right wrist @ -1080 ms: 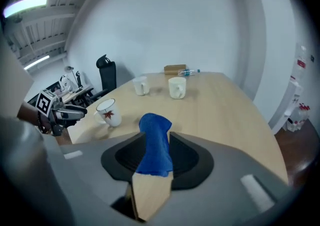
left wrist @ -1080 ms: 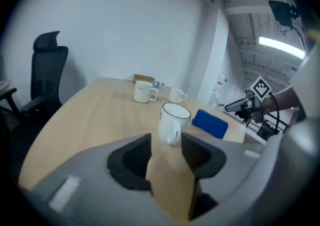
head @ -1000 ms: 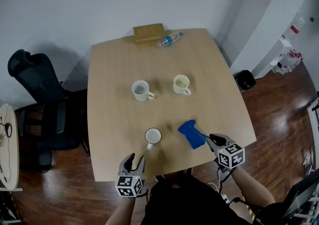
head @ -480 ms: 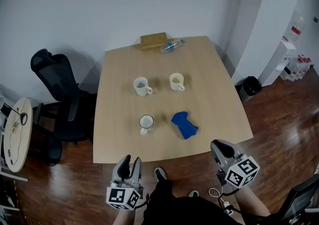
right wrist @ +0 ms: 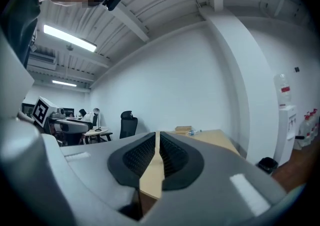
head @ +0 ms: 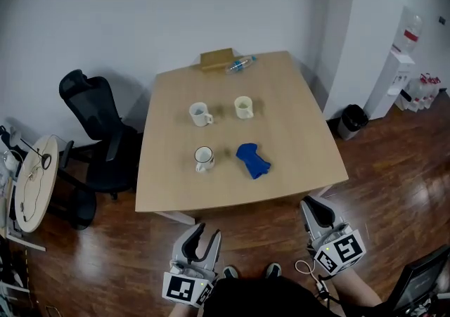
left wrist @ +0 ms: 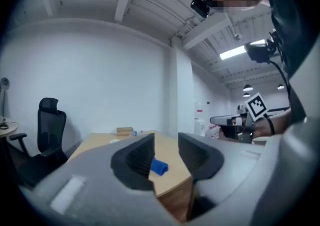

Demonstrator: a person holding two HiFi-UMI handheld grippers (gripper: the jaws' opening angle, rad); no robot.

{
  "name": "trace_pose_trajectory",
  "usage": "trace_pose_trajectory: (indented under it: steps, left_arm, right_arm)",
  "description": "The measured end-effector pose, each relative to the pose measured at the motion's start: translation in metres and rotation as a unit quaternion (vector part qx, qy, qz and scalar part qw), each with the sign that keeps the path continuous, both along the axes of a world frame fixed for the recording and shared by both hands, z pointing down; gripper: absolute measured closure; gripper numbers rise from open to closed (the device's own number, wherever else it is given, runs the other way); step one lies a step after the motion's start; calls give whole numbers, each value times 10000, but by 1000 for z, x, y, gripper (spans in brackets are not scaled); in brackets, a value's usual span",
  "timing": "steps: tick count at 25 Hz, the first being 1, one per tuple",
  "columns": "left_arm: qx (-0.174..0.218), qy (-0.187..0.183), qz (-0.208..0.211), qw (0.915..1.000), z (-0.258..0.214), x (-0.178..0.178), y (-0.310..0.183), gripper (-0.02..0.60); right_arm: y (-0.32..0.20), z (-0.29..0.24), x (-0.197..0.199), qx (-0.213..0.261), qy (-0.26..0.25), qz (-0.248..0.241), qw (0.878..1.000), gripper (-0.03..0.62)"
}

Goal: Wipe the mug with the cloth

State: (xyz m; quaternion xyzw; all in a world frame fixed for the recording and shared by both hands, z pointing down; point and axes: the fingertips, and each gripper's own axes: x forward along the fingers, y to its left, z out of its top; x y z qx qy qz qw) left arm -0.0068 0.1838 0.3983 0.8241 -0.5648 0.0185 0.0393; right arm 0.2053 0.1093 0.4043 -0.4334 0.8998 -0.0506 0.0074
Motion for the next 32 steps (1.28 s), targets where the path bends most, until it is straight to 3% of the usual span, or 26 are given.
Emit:
trace_pose_trajectory:
  steps: [10,16,32]
  left_arm:
    - [252,1,307,9992,-7,-18,28,433]
    - [144,175,291,9993,-4,-35,30,433]
    - [117,199,421,9988,-4,-30,31,433]
  right_arm:
    - [33,-14,-42,167,85,100,9998,563]
    - [40,-18,-59,256,266,39,9993,563]
    - [47,-26,-60,513,303,37,9982,563]
